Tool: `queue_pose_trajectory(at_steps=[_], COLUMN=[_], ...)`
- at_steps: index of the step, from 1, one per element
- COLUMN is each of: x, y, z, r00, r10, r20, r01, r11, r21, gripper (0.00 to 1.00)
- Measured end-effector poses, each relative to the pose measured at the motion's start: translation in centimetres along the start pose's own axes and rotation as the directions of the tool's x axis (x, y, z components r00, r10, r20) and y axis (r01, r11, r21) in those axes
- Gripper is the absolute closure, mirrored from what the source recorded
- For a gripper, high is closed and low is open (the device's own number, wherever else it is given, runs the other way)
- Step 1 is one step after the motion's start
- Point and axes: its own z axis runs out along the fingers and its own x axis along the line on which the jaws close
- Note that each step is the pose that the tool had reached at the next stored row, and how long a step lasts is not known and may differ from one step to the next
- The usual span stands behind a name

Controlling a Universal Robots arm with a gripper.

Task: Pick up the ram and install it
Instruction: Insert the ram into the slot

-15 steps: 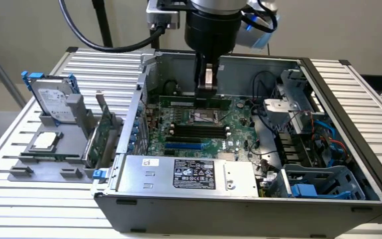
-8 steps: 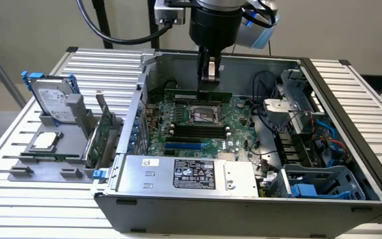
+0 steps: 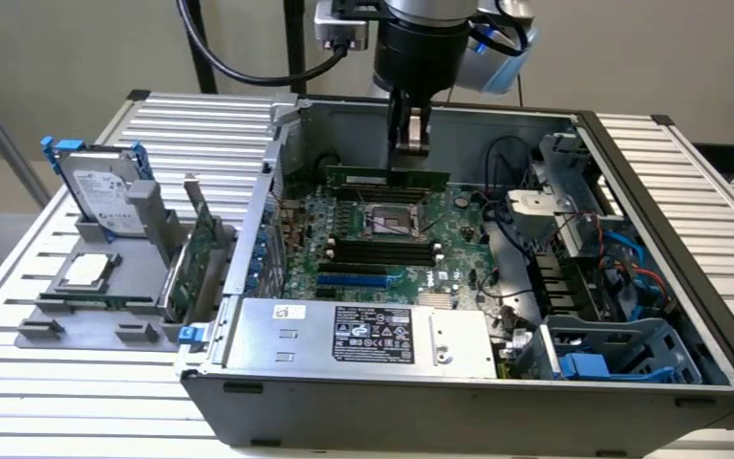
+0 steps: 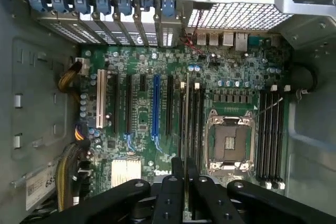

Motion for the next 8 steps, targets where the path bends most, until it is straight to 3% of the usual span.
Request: queue_pose_trajectory(at_steps=[8], x=[-0.17], y=[-0.07], z=[0.21], r00=[1.0000], r10=[0.000], r20=[-0.0001], r01=[0.000], r11=[1.0000], r21=[0.0000], gripper=[1.00])
